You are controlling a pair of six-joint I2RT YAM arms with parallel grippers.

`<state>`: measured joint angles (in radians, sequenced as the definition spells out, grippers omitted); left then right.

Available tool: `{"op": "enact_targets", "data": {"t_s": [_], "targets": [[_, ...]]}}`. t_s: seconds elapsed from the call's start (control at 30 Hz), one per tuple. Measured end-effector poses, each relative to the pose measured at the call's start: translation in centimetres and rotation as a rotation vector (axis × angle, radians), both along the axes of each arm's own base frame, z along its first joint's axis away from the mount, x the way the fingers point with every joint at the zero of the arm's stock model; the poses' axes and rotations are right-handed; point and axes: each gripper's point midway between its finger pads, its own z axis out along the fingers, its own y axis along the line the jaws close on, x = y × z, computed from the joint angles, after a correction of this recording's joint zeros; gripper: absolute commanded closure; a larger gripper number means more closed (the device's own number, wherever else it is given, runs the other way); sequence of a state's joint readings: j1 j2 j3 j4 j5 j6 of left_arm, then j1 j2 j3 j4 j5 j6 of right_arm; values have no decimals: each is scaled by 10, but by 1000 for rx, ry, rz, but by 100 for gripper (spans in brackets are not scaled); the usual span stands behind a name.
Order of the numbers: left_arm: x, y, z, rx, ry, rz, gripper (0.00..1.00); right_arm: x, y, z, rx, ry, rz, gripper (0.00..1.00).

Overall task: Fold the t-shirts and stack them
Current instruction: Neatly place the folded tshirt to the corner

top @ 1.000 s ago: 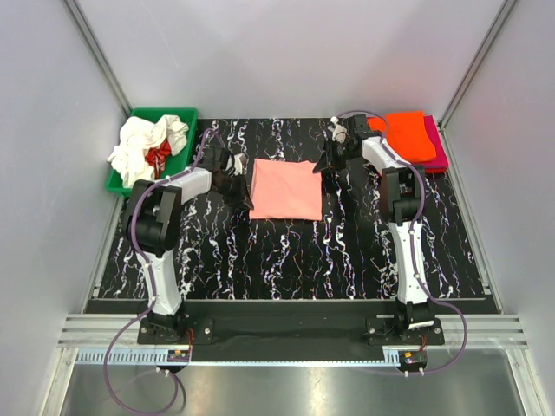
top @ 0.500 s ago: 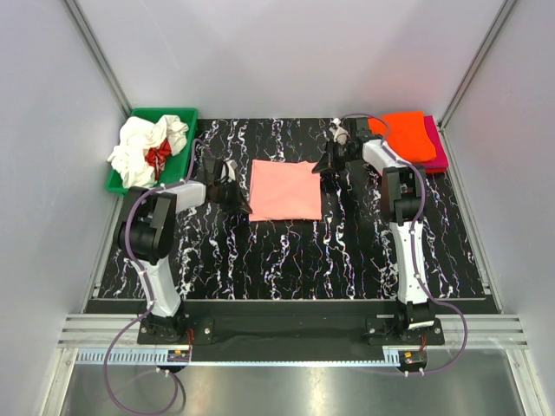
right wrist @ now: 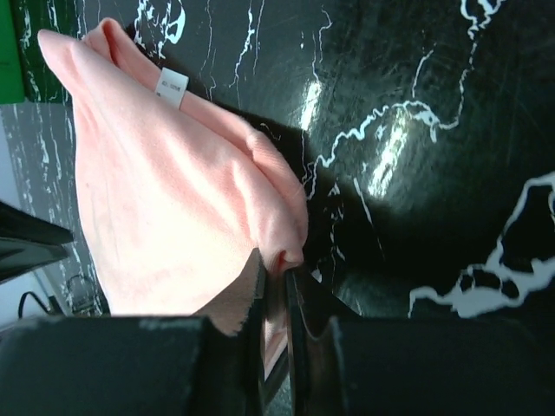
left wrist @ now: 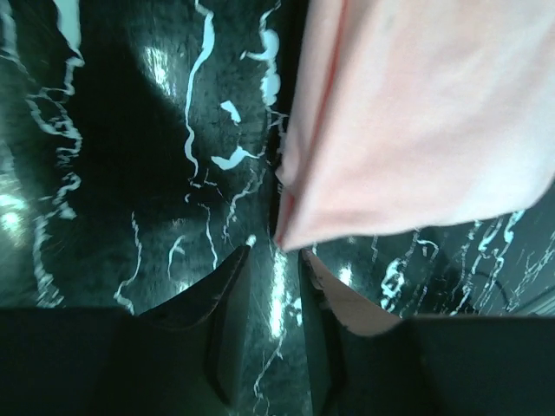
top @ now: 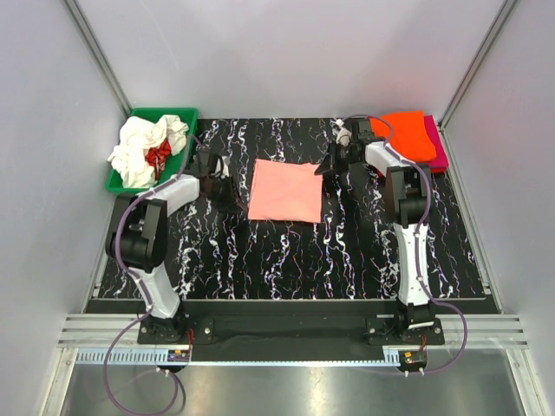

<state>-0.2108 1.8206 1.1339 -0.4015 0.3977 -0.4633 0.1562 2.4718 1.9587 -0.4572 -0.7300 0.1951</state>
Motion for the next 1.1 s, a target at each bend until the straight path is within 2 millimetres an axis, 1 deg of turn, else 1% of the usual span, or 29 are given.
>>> {"op": "enact_targets", "data": {"t_s": [0.07, 0.13, 0.23, 0.3, 0.33, 0.4, 0.47, 0.53, 0.6, 0.67, 0.8, 0.87, 0.93, 1.1], "targets": [[4, 2, 22, 10, -42, -18, 65, -2, -4, 7, -26, -14, -11, 100], [9, 4, 51, 8, -111, -37, 64, -2, -8, 20, -46, -44, -22, 100], [12, 2, 95, -10, -229, -76, 64, -1, -13, 48, -74, -111, -34, 100], [8, 0, 119, -29, -295, -111, 63, -1, -18, 71, -95, -168, -44, 100], [4, -1, 127, -36, -313, -124, 63, 0, -20, 82, -104, -195, -45, 100], [-2, -3, 136, -54, -334, -146, 63, 0, -25, 108, -133, -266, -49, 100], [-10, -7, 136, -78, -331, -169, 63, 0, -31, 130, -167, -327, -53, 100], [-17, -9, 130, -90, -309, -183, 63, -1, -39, 144, -210, -371, -56, 100], [-23, -11, 123, -97, -286, -196, 63, -1, -46, 151, -256, -400, -59, 100], [-27, -12, 120, -104, -278, -204, 63, -3, -53, 154, -298, -415, -60, 100], [-36, -16, 118, -118, -273, -222, 63, -7, -71, 157, -407, -431, -63, 100], [-40, -20, 119, -129, -272, -235, 63, -11, -81, 165, -451, -448, -69, 100], [-41, -22, 120, -137, -277, -243, 63, -12, -88, 179, -480, -477, -75, 100], [-41, -25, 123, -154, -287, -256, 62, -7, -111, 229, -518, -586, -121, 100]]}}
